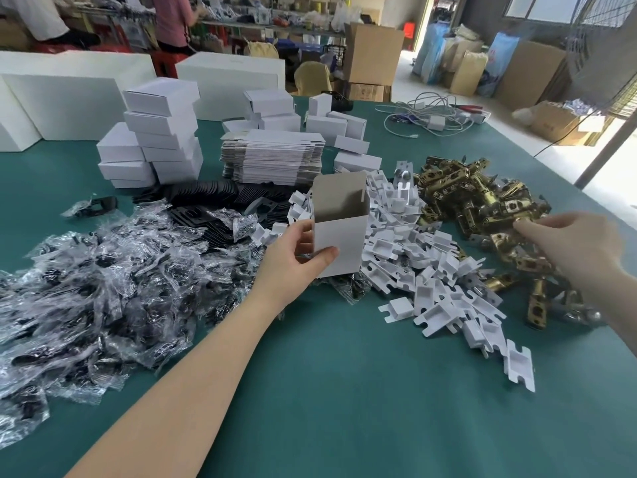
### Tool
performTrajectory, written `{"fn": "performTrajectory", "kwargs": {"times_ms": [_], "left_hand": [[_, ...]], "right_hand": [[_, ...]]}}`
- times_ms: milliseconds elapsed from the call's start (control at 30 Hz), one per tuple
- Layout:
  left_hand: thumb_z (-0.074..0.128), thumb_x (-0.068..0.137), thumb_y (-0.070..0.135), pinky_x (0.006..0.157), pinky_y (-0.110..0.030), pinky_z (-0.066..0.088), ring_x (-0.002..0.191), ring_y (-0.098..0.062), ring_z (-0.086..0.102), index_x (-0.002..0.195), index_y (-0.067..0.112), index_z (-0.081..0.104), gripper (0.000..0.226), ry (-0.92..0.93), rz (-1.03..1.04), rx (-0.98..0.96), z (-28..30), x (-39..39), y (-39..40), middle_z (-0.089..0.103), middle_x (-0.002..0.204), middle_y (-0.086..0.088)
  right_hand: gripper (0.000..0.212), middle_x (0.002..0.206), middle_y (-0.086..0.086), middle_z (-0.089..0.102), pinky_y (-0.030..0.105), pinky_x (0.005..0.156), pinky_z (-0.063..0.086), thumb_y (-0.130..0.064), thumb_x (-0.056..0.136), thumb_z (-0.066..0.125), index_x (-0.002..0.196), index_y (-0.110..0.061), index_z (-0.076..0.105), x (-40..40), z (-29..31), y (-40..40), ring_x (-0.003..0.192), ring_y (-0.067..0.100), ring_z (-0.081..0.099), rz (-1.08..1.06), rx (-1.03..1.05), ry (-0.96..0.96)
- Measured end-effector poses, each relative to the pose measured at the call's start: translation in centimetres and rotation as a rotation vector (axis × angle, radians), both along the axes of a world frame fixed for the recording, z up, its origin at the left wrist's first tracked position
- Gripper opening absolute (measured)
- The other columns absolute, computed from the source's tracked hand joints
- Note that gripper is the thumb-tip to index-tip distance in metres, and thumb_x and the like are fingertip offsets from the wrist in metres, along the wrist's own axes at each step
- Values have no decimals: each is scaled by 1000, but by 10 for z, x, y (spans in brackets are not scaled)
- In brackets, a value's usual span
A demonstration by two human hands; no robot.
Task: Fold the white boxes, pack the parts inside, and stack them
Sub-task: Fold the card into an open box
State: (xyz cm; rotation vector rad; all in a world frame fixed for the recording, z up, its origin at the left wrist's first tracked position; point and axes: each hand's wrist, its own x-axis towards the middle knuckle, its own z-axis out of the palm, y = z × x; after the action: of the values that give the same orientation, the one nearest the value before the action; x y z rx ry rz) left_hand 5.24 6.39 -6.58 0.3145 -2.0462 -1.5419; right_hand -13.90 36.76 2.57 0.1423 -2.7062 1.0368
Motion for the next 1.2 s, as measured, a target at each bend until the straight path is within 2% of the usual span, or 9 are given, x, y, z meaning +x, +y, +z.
{"fn": "performTrajectory", "kwargs": {"times_ms": [100,267,433,533,667,833,933,1067,1200], "left_hand": [[71,71,54,79,-24,57,94,0,66,106,52,58,38,-2,4,-10,0,0,-1,67,103,27],[76,75,44,82,-26,57,97,-2,67,108,50,58,38,-2,10,-10,-2,-2,-2,69,105,24],[80,78,33,78,-17,54,95,0,66,106,47,59,37,3,1,-36,-2,-1,-4,69,103,27],[82,80,26,76,-13,52,95,-1,67,109,38,62,37,1,-12,-36,-3,-2,-5,71,103,21],[83,79,27,79,-16,54,96,-2,66,114,34,62,42,-1,-12,-39,-3,-2,-7,71,106,17],[81,79,29,76,-28,59,91,-6,67,106,51,57,43,5,-39,-47,1,-3,-5,67,105,23],[78,82,32,71,-25,59,89,-5,67,105,60,53,43,29,-58,-55,5,0,-3,63,108,27],[75,86,30,72,-25,59,90,-9,68,112,50,53,39,41,-57,-71,8,3,-3,65,111,21],[73,87,35,75,-34,61,93,-13,70,122,34,57,38,23,-55,-31,7,0,-3,67,114,9]], "right_hand": [[27,67,-3,65,27,54,43,-50,77,76,74,-25,67,9,37,-11,62,13,57,194,66,59],[29,70,-10,70,14,46,47,-50,66,72,82,-26,68,49,106,-51,54,-1,58,676,92,43],[27,78,-17,71,7,67,51,-45,65,68,85,-27,67,86,130,-101,64,-8,60,1003,26,86],[24,91,-15,67,16,75,54,-49,67,67,85,-35,67,94,131,-128,76,-9,59,1042,139,166],[21,97,-16,57,35,89,49,-46,74,72,91,-35,65,86,127,-147,97,10,53,1038,301,284],[18,104,-9,52,35,92,41,-46,76,75,87,-37,65,78,118,-161,101,10,45,1046,450,356],[18,109,-5,52,35,94,38,-45,76,77,88,-34,70,77,108,-168,106,13,44,1051,482,355],[18,116,-3,52,39,99,37,-46,76,78,88,-34,71,76,99,-173,117,19,42,1026,482,350],[18,115,-6,50,37,95,32,-48,75,77,86,-36,69,76,97,-168,114,13,37,1011,427,378]]}}
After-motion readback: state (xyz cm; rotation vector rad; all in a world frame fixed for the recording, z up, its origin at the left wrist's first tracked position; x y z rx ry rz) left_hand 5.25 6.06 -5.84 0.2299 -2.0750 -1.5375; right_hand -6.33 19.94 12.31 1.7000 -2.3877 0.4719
